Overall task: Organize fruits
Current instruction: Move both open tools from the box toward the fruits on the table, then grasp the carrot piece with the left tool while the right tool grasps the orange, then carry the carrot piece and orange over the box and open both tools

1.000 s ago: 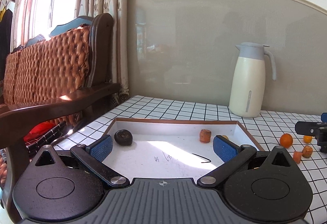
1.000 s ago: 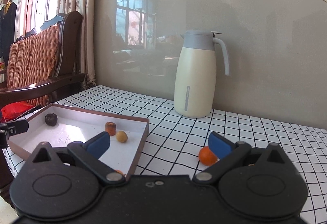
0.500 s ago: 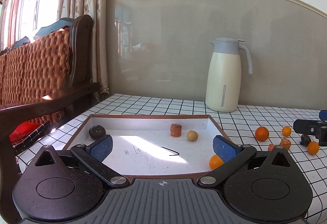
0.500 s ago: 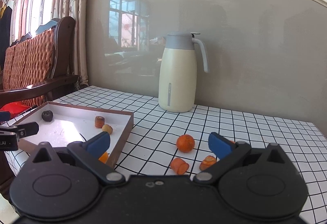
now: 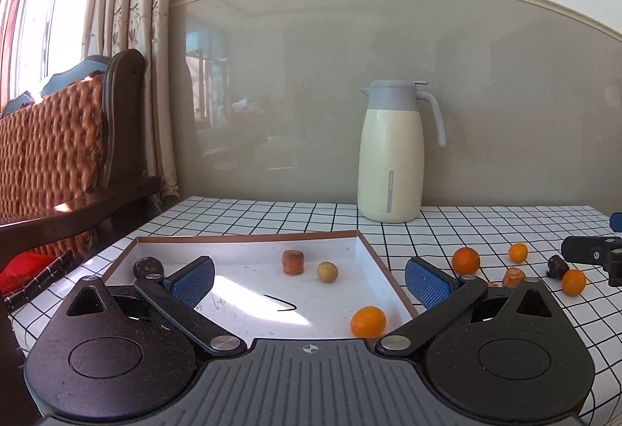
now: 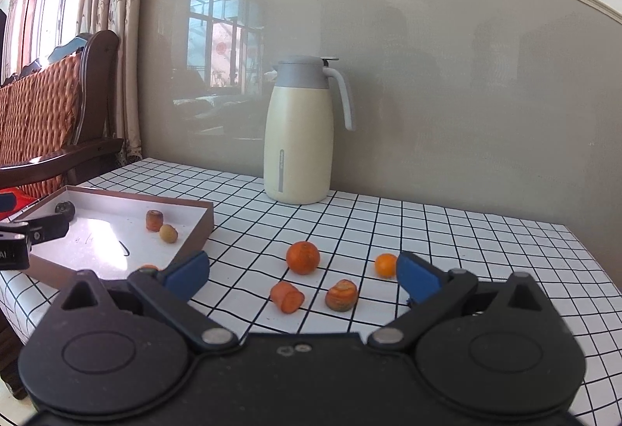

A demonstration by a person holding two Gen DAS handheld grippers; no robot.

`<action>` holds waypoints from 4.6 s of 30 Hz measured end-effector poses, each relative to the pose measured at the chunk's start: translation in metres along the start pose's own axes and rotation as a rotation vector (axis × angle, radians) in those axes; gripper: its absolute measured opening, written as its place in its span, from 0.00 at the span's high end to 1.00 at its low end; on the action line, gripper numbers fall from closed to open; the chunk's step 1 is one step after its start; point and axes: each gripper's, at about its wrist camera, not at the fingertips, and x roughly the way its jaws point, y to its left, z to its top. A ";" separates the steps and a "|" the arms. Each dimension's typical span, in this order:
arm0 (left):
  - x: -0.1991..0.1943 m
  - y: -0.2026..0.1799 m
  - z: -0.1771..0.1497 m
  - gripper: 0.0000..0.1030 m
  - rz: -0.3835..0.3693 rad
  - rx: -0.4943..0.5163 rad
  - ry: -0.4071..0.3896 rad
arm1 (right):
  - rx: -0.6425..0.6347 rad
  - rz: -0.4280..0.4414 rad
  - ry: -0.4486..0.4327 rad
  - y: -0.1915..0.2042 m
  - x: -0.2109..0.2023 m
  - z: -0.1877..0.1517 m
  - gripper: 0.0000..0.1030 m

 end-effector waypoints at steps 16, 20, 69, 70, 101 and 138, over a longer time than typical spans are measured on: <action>0.013 -0.060 -0.004 0.00 -0.123 0.088 0.002 | 0.019 -0.093 0.023 -0.040 -0.009 -0.016 0.08; 0.017 -0.078 -0.006 0.00 -0.160 0.113 0.007 | 0.028 -0.122 0.031 -0.051 -0.011 -0.022 0.09; 0.140 -0.178 -0.029 0.19 -0.267 0.107 0.274 | 0.125 -0.142 0.196 -0.105 0.082 -0.057 0.43; 0.142 -0.179 -0.029 0.20 -0.267 0.110 0.281 | 0.127 -0.143 0.201 -0.105 0.083 -0.057 0.44; 0.137 -0.180 -0.019 0.68 -0.331 0.106 0.304 | 0.126 -0.162 0.226 -0.106 0.085 -0.054 0.72; 0.018 -0.041 0.004 0.68 -0.172 0.154 0.138 | -0.075 0.148 0.046 0.010 0.003 0.003 0.72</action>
